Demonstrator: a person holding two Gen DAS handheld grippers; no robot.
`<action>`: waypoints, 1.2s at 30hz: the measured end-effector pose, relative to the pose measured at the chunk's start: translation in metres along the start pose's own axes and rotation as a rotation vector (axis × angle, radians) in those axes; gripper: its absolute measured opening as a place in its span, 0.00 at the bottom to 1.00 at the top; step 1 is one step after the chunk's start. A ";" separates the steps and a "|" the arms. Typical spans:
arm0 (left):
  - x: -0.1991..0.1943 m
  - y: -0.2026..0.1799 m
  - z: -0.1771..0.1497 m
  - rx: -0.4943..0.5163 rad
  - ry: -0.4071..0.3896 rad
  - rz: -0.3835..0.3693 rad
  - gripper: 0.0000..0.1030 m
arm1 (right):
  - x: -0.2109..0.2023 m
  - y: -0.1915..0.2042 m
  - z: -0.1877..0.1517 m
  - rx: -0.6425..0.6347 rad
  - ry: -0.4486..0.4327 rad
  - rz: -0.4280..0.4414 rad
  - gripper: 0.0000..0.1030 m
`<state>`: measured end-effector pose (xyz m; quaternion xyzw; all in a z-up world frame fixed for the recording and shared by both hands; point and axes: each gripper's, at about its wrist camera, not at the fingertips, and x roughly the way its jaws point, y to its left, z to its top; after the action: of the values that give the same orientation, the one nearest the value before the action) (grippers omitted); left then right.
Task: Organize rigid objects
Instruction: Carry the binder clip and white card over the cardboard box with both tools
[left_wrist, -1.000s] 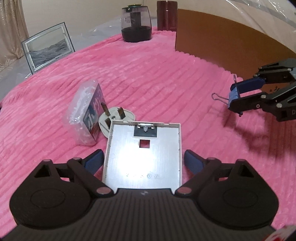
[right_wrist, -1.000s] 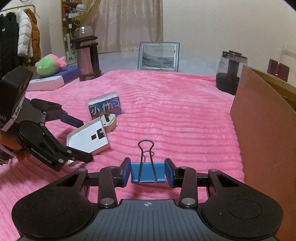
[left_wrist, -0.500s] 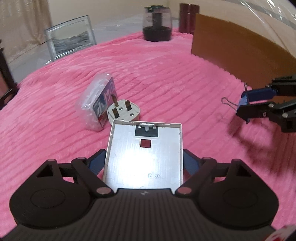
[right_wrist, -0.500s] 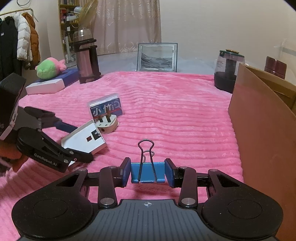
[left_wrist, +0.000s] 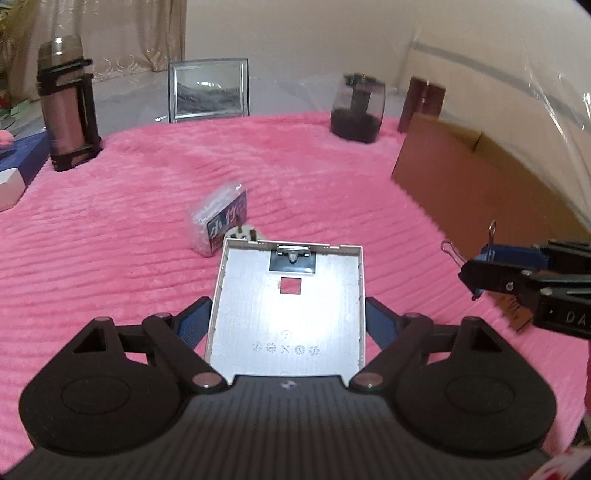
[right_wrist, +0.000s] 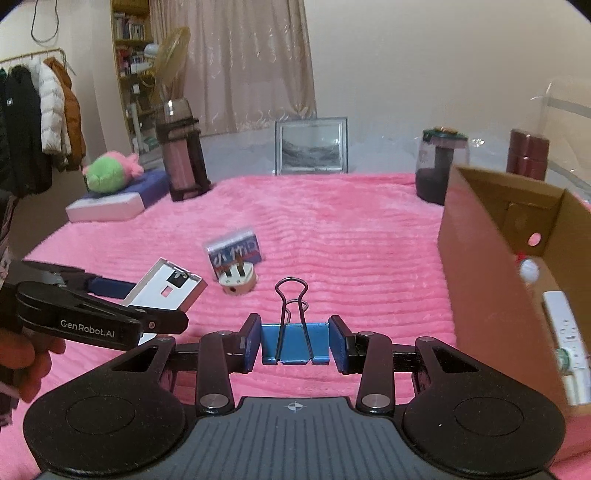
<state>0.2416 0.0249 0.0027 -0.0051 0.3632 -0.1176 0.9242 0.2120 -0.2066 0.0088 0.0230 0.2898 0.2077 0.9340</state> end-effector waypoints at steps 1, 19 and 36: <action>-0.006 -0.004 0.001 -0.008 -0.006 -0.002 0.81 | -0.008 0.000 0.002 0.004 -0.008 -0.001 0.35; -0.055 -0.135 0.042 0.099 -0.067 -0.146 0.81 | -0.124 -0.077 0.029 0.063 -0.122 -0.147 0.35; 0.016 -0.260 0.115 0.262 -0.035 -0.294 0.81 | -0.139 -0.213 0.038 0.193 -0.090 -0.263 0.35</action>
<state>0.2749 -0.2407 0.1017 0.0603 0.3240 -0.2977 0.8960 0.2089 -0.4537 0.0798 0.0837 0.2667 0.0536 0.9586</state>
